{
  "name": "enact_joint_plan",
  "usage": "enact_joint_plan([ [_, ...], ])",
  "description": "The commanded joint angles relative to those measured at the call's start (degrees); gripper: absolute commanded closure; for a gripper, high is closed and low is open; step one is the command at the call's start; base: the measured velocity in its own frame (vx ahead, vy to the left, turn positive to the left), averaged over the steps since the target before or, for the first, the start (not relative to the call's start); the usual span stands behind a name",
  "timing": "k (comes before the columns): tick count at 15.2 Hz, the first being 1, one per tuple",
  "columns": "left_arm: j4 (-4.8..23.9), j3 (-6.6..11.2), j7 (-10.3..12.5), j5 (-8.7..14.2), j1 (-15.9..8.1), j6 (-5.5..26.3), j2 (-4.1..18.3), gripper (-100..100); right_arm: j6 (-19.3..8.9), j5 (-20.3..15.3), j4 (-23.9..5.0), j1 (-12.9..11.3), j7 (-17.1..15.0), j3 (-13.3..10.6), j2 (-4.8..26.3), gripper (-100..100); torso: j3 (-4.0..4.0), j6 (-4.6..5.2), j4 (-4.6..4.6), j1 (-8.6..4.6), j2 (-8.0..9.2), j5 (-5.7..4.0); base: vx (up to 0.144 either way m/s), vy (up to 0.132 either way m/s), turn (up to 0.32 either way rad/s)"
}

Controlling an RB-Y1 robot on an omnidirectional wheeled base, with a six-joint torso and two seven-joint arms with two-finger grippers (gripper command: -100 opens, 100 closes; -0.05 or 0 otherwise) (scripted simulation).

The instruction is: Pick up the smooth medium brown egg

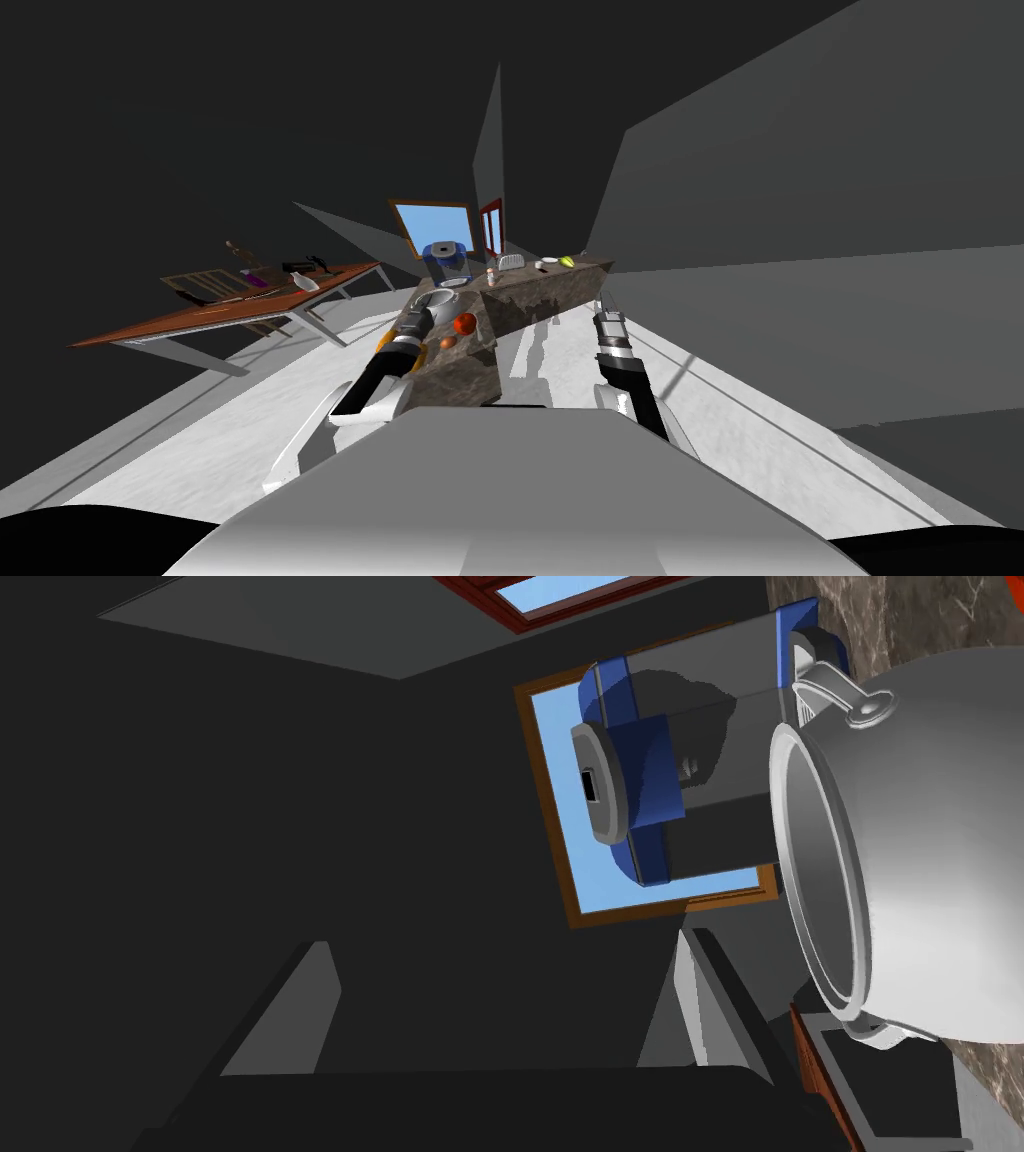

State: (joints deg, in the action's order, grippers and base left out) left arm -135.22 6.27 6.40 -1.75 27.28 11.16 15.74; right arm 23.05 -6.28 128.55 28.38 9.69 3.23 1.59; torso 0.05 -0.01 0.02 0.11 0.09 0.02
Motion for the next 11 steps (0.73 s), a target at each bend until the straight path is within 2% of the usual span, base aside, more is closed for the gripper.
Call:
enact_joint_plan([
  [1,-0.11,0.86,0.31,0.48,-0.12,2.86,0.81,-100,0.00,0.00,0.00,0.00,0.00,0.00,0.00,0,0.00,0.00,0.00,0.00,0.00,0.00,-0.018,0.016,-0.082],
  [3,-0.11,0.86,0.31,0.48,-0.12,4.15,0.81,-100,0.00,0.00,0.00,0.00,0.00,0.00,0.00,0,-0.01,0.01,0.00,0.00,-0.01,0.00,-0.017,0.017,-0.062],
  [5,-0.22,1.49,0.50,0.82,-0.19,7.21,1.35,-100,0.00,0.00,0.00,0.00,0.00,0.00,0.00,0,-0.02,0.02,-0.01,-0.01,-0.03,0.00,-0.021,0.014,-0.111],
  [6,-0.22,1.49,0.50,0.82,-0.19,7.21,1.35,-100,0.00,0.00,0.00,0.00,0.00,0.00,0.00,0,-0.01,0.01,-0.01,-0.01,-0.02,0.00,-0.016,0.017,-0.031],
  [10,-0.40,2.74,0.90,1.52,-0.30,13.09,2.35,-100,0.00,0.00,0.00,-0.01,0.00,0.00,0.00,0,-0.01,0.03,-0.01,0.01,-0.01,0.00,-0.021,0.019,-0.112],
  [11,-0.40,2.74,0.90,1.52,-0.30,13.40,2.35,-100,0.00,0.00,0.00,0.00,0.00,0.00,0.00,0,-0.01,0.01,-0.01,0.01,-0.01,0.00,-0.017,0.016,-0.026],
])
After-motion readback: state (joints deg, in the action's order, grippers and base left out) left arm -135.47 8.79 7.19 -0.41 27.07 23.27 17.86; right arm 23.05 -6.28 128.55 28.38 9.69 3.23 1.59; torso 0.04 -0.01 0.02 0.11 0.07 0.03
